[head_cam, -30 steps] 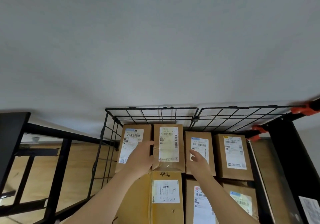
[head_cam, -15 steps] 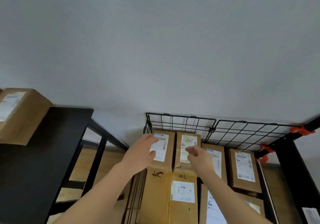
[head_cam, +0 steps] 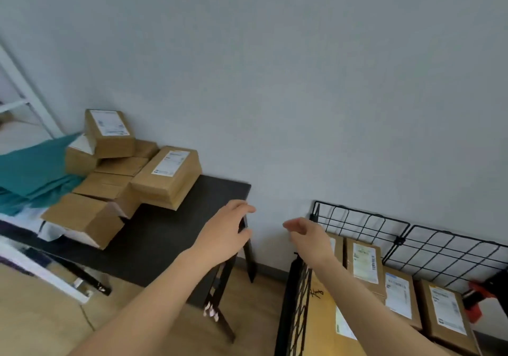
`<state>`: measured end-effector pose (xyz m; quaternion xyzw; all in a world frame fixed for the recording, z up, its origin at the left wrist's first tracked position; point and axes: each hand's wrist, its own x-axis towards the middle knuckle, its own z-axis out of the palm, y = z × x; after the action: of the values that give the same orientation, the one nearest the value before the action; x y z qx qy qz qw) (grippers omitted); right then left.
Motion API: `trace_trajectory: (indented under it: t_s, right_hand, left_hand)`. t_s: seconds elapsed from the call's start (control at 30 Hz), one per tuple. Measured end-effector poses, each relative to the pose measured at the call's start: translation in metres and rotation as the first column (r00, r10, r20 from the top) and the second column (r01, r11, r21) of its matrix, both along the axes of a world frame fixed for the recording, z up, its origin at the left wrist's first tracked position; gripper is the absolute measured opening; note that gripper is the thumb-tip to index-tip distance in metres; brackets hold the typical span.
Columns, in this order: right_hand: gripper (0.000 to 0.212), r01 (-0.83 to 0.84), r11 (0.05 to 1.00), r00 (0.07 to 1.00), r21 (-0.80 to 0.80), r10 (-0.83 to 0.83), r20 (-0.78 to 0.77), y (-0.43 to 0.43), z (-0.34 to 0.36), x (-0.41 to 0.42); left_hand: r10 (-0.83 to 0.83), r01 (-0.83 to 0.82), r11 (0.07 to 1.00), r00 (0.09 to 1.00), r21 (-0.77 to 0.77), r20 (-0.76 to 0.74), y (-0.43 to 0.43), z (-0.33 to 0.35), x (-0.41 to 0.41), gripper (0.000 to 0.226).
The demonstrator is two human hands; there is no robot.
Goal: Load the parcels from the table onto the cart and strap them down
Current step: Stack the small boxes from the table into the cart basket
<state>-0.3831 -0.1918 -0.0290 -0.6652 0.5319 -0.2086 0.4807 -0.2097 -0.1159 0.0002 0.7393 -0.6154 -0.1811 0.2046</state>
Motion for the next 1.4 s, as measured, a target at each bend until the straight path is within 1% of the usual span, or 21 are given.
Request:
trace_trajectory:
  t_s: [0.13,0.37,0.5,0.63,0.8,0.9,1.1,1.2,1.3,1.37,1.4]
  right_hand:
    - [0.032,-0.055,0.998,0.998,-0.031,0.056,0.034,0.045,0.019,0.058]
    - [0.029,-0.147,0.987,0.988,-0.063,0.150,0.039,0.109,0.028,0.150]
    - [0.028,-0.201,0.978,0.979,-0.057,0.203,0.023,0.132,0.033,0.192]
    - [0.028,-0.250,0.966,0.968,-0.063,0.249,-0.011,0.136,0.038,0.223]
    - [0.030,-0.265,0.963,0.964,-0.044,0.264,-0.032,0.116,0.037,0.258]
    - [0.032,-0.257,0.966,0.966,-0.020,0.256,-0.021,0.095,0.031,0.282]
    - [0.032,-0.224,0.975,0.974,-0.002,0.224,-0.026,0.037,0.018,0.332]
    - [0.036,-0.187,0.982,0.980,-0.015,0.186,-0.072,0.002,0.013,0.352]
    - [0.039,-0.186,0.982,0.972,-0.022,0.181,-0.151,-0.026,0.002,0.368]
    - [0.046,-0.247,0.969,0.943,-0.007,0.239,-0.230,-0.039,-0.005,0.377]
    - [0.052,-0.314,0.949,0.912,0.018,0.307,-0.271,-0.043,-0.009,0.380]
  left_hand:
    - [0.071,-0.071,0.996,0.998,-0.052,-0.002,0.054,0.014,0.050,0.045]
    - [0.202,-0.202,0.977,0.979,-0.074,-0.008,0.140,0.018,0.132,0.044]
    - [0.276,-0.277,0.958,0.961,-0.072,-0.025,0.169,0.020,0.168,0.044]
    - [0.332,-0.338,0.938,0.940,-0.077,-0.074,0.177,0.018,0.197,0.044]
    - [0.370,-0.379,0.922,0.922,-0.075,-0.113,0.167,0.011,0.231,0.045]
    - [0.388,-0.396,0.916,0.915,-0.063,-0.108,0.150,0.006,0.258,0.046]
    - [0.352,-0.355,0.934,0.933,-0.036,-0.076,0.090,0.006,0.316,0.048]
    - [0.318,-0.320,0.947,0.946,-0.017,-0.071,0.054,0.004,0.339,0.049]
    - [0.308,-0.308,0.951,0.947,0.005,-0.089,0.022,-0.005,0.353,0.050]
    - [0.296,-0.294,0.955,0.950,0.037,-0.103,0.007,-0.012,0.359,0.051]
    - [0.284,-0.280,0.959,0.952,0.055,-0.110,0.000,-0.014,0.362,0.051]
